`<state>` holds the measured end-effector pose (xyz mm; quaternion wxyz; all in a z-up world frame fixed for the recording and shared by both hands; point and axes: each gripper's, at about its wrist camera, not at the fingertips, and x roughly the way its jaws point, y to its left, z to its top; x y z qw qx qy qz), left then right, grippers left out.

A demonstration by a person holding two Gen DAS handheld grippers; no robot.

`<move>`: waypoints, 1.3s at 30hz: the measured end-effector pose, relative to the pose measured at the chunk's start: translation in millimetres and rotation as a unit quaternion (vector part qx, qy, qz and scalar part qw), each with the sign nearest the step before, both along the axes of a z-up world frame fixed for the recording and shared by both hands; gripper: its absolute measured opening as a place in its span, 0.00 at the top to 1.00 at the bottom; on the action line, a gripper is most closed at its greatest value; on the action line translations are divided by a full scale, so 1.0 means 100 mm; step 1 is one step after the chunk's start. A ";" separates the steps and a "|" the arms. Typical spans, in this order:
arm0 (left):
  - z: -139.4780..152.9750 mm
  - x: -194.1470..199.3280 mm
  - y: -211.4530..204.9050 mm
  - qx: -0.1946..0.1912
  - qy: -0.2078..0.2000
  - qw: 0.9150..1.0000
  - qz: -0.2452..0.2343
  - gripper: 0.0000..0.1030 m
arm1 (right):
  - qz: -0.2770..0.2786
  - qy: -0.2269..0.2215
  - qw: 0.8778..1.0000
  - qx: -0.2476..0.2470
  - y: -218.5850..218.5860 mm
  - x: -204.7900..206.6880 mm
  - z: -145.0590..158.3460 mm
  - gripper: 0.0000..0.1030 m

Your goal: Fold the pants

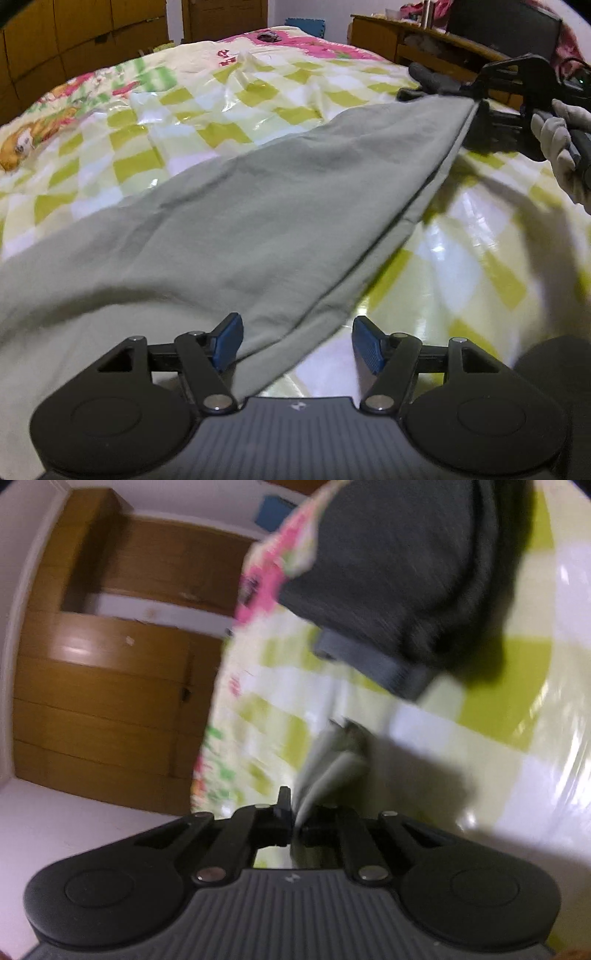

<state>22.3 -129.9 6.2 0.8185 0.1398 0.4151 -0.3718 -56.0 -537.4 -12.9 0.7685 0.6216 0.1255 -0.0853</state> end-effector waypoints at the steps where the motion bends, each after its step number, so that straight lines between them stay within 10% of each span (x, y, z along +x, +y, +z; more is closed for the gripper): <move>1: 0.01 0.00 -0.02 -0.010 0.012 1.000 -0.011 0.24 | -0.005 -0.003 1.000 -0.008 -0.01 -0.05 0.08 0.93; 10: 0.17 -0.11 0.16 -0.032 -0.024 0.999 0.015 0.24 | 0.000 0.046 0.999 -0.029 0.10 -0.03 0.13 0.93; 18: -0.06 -0.10 0.28 0.010 -0.022 0.999 0.026 0.22 | 0.069 -0.031 0.994 -0.074 0.56 0.21 0.79 0.93; 27: 0.27 -0.43 1.05 -0.043 -0.020 0.996 0.079 0.22 | 0.173 -0.079 0.976 -0.110 1.38 0.61 1.28 0.93; 34: 0.17 -0.25 1.24 -0.011 -0.052 0.991 0.125 0.22 | 0.042 0.029 0.997 -0.051 1.02 0.24 0.59 0.93; 39: 0.04 -0.32 0.91 -0.005 -0.029 0.997 0.067 0.22 | -0.041 0.066 0.997 -0.022 0.65 -0.19 0.34 0.93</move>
